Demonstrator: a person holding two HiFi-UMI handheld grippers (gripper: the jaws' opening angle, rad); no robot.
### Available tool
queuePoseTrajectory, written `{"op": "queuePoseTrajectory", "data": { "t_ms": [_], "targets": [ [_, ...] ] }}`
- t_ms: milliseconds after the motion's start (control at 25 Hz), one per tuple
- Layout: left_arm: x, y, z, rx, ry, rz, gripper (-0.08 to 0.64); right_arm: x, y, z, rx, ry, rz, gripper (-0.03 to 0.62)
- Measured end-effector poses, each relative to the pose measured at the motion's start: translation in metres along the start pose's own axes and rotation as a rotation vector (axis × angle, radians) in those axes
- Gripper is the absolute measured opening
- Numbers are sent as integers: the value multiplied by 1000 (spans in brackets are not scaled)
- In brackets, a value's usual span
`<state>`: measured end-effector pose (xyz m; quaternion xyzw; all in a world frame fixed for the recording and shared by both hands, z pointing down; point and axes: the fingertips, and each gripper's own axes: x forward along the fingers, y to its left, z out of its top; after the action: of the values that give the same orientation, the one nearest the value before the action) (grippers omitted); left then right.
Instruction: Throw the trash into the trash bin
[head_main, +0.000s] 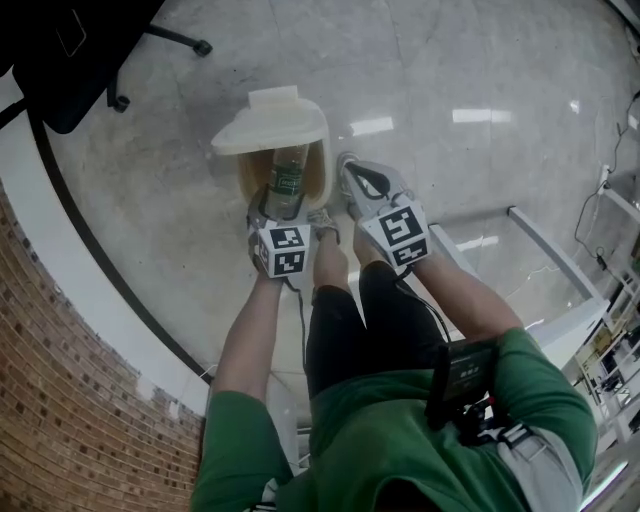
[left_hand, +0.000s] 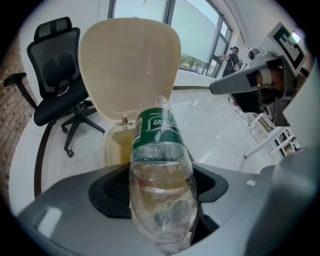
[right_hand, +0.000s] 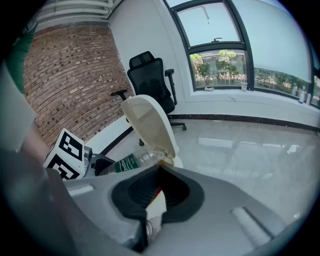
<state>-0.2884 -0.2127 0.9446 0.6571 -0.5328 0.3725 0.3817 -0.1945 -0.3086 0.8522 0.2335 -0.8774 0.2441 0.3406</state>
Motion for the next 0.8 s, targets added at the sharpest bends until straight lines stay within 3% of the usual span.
{"op": "queuePoseTrajectory", "data": {
  "t_ms": [800],
  "targets": [
    [61,15,-35,110,377,4,347,26,-21,-28,17,55,-4,3]
  ]
}}
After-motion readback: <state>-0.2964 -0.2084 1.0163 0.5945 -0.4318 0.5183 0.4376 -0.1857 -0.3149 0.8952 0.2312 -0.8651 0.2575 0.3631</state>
